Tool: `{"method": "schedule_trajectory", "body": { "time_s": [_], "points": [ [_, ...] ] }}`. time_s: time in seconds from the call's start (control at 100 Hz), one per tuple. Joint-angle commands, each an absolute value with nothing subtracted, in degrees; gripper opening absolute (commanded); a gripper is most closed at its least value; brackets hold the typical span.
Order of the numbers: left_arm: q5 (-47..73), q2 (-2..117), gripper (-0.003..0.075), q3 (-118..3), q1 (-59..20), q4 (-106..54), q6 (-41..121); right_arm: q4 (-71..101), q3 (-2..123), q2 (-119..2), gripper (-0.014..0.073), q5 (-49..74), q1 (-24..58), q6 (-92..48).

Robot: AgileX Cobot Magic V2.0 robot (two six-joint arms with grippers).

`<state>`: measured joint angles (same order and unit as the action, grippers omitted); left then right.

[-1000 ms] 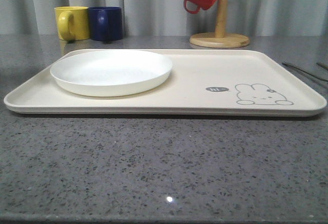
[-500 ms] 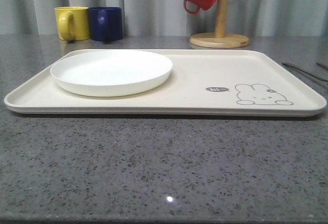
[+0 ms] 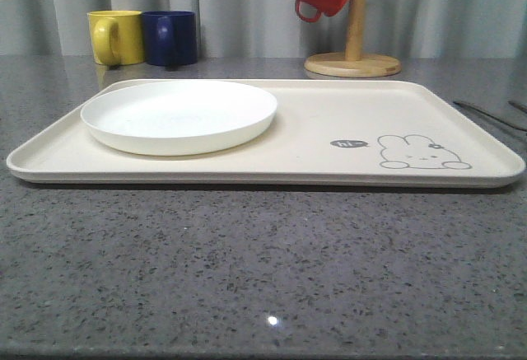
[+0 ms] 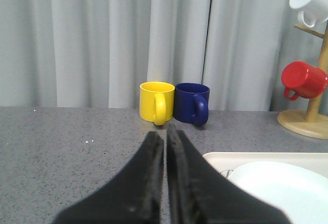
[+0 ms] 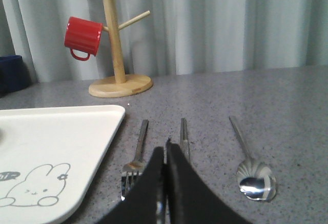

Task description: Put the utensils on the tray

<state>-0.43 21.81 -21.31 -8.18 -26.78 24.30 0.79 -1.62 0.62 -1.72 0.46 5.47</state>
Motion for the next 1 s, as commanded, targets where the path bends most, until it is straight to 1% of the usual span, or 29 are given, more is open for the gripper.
{"method": "schedule_trajectory", "body": {
  "time_s": [0.0,0.11,0.23,0.35,0.54,0.64,0.82,0.99],
  "points": [
    [-4.65,22.12,-0.0018,-22.87,-8.65,-27.17,24.23,0.69,-0.52,1.88,-0.0068,-8.90,0.17,5.08],
    [-4.65,22.12,-0.0018,-22.87,-8.65,-27.17,24.23,0.79,0.79,1.88,-0.0068,-7.98,0.17,5.08],
    [-4.65,22.12,-0.0018,-22.87,-8.65,-27.17,24.23,3.22,5.57,1.31,-0.0068,0.00,0.17,5.12],
    [-4.65,22.12,-0.0018,-22.87,-8.65,-27.17,24.23,5.33,12.45,-2.32,-0.0068,7.74,0.17,5.12],
    [-4.65,22.12,-0.0018,-22.87,-8.65,-27.17,24.23,5.33,25.93,-15.68,-0.0068,23.42,0.17,5.12],
    [-4.65,22.12,-0.0018,-22.87,-8.65,-27.17,24.23,5.33,31.98,-23.48,-0.0068,28.89,0.17,5.12],
    [-4.65,22.12,-0.0018,-22.87,-8.65,-27.17,24.23,5.33,38.76,-34.66,-0.0068,29.94,0.17,5.12],
    [-4.65,22.12,-0.0018,-22.87,-8.65,-27.17,24.23,5.33,40.10,-40.60,-0.0064,30.33,0.17,5.12]
  ]
}}
